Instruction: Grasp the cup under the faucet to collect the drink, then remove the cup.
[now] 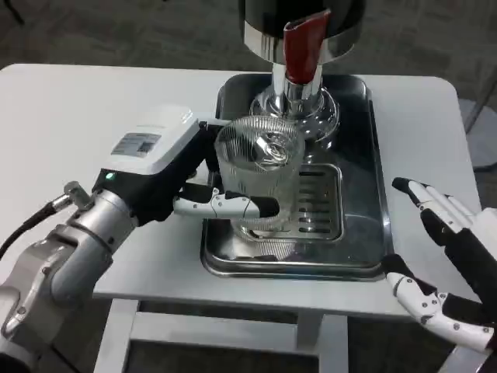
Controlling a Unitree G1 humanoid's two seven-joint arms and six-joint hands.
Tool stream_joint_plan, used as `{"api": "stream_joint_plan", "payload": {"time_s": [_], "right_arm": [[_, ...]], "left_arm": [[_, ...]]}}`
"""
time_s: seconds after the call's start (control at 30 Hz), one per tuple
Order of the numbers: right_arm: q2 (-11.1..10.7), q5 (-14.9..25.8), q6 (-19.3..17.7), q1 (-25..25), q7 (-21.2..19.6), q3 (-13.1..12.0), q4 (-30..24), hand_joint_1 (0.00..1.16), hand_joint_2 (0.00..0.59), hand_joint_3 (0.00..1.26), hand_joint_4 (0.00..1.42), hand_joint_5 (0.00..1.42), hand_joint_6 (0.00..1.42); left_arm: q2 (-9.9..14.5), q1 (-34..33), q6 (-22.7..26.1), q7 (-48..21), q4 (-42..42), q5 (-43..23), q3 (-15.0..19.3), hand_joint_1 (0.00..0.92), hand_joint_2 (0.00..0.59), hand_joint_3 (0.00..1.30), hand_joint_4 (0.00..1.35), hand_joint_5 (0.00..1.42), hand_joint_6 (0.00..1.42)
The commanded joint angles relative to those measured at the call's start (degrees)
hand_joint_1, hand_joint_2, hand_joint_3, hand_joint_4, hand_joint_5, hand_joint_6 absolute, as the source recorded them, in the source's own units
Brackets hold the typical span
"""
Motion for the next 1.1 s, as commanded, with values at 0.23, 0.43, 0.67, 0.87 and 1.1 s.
{"api": "stream_joint_plan", "payload": {"time_s": [0.23,0.43,0.67,0.87,1.1], "right_arm": [[-0.2,2.6,0.7,1.1,-1.8,-0.9,-0.4,0.38,0.508,0.06,0.0,0.0,0.14],[-0.4,2.8,0.9,1.1,-2.1,-0.4,-0.3,0.39,0.508,0.07,0.0,0.0,0.15],[-0.2,2.6,1.2,1.2,-2.2,0.4,-0.2,0.4,0.508,0.09,0.0,0.0,0.16],[-0.2,2.6,1.6,0.9,-2.2,0.9,-0.1,0.4,0.508,0.09,0.0,0.0,0.16],[-0.5,2.8,2.4,1.3,-1.8,0.8,-0.3,0.4,0.508,0.11,0.0,0.0,0.16]], "left_arm": [[1.5,-0.6,1.9,-5.3,-1.6,-0.4,-1.5,0.12,0.091,0.41,0.17,0.31,0.5],[1.8,-0.8,2.3,-5.7,-3.2,-0.7,-1.2,0.119,0.097,0.31,0.08,0.26,0.42],[1.7,-0.5,4.1,-7.3,-6.7,-2.1,-0.2,0.093,0.098,0.2,0.03,0.22,0.38],[1.4,-0.9,5.5,-8.6,-8.1,-2.2,-0.8,0.092,0.102,0.2,0.02,0.22,0.38],[1.8,0.7,5.9,-9.2,-9.9,-2.9,-0.1,0.097,0.108,0.2,0.02,0.22,0.38]]}}
